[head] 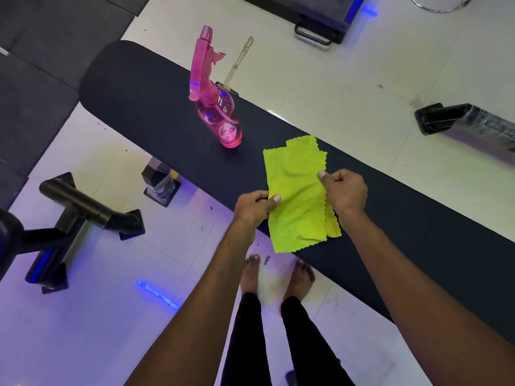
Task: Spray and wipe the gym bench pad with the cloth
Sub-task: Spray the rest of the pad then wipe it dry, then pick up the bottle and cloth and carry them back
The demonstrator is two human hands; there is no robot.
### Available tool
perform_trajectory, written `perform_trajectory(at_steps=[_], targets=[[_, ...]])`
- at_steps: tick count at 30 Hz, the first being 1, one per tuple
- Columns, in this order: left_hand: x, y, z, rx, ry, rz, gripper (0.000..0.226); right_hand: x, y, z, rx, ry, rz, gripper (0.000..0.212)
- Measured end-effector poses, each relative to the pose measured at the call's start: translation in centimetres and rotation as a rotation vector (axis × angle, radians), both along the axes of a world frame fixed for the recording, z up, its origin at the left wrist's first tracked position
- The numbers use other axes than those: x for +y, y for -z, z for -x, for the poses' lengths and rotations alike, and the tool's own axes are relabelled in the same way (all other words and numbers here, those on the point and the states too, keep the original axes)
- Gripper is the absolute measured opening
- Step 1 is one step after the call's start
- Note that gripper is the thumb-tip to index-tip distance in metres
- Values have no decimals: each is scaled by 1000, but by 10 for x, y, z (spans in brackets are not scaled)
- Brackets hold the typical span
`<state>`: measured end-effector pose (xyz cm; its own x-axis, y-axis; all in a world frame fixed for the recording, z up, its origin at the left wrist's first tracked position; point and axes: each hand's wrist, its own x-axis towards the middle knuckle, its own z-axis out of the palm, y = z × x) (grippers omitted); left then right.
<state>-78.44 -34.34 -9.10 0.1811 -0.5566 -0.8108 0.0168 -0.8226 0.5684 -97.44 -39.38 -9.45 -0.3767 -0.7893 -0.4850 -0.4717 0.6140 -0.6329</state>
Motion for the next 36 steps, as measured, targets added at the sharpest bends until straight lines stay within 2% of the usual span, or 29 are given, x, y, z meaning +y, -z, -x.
perform_trajectory(at_steps=[3,4,6,8,9,11,13,15,17,18,20,22,24,26,28,29,30,32,36], targets=[[3,-9,-3,3,18,36,4,2,-6,11,-98,-29,-29,25],[4,-15,-3,-27,26,69,3,4,-11,15,-149,-60,-47,30],[7,-25,-4,-85,39,144,5,9,-21,19,-252,-193,-75,57],[10,-40,-4,-134,28,210,12,15,-32,20,-211,-389,-74,77],[11,-48,-3,-160,20,239,18,19,-38,19,-171,-471,-64,81],[13,-65,-4,-214,15,300,20,25,-47,14,-88,-598,-36,69],[16,-84,-8,-237,24,360,20,27,-56,8,-4,-642,11,40],[22,-100,-17,-259,37,400,40,27,-66,5,60,-617,69,18],[30,-114,-25,-306,79,440,64,24,-78,2,114,-589,112,11],[34,-118,-29,-335,112,453,65,24,-86,-1,159,-590,120,10],[38,-125,-35,-439,198,477,42,23,-100,-7,208,-605,144,12],[39,-126,-44,-521,234,501,22,21,-113,-15,67,-605,184,15],[36,-124,-58,-508,198,501,16,16,-124,-22,-202,-598,154,14],[30,-120,-76,-379,134,476,13,10,-131,-31,-368,-617,91,12],[22,-115,-93,-230,120,475,10,4,-133,-43,-418,-610,60,18],[18,-113,-101,-202,129,473,9,1,-132,-48,-425,-592,49,15],[13,-111,-109,-196,130,465,11,-2,-132,-54,-425,-575,39,10],[-1,-108,-125,-231,123,441,32,-6,-128,-62,-411,-532,16,4],[-46,-109,-147,-328,223,525,85,-14,-116,-70,-386,-411,4,14]])
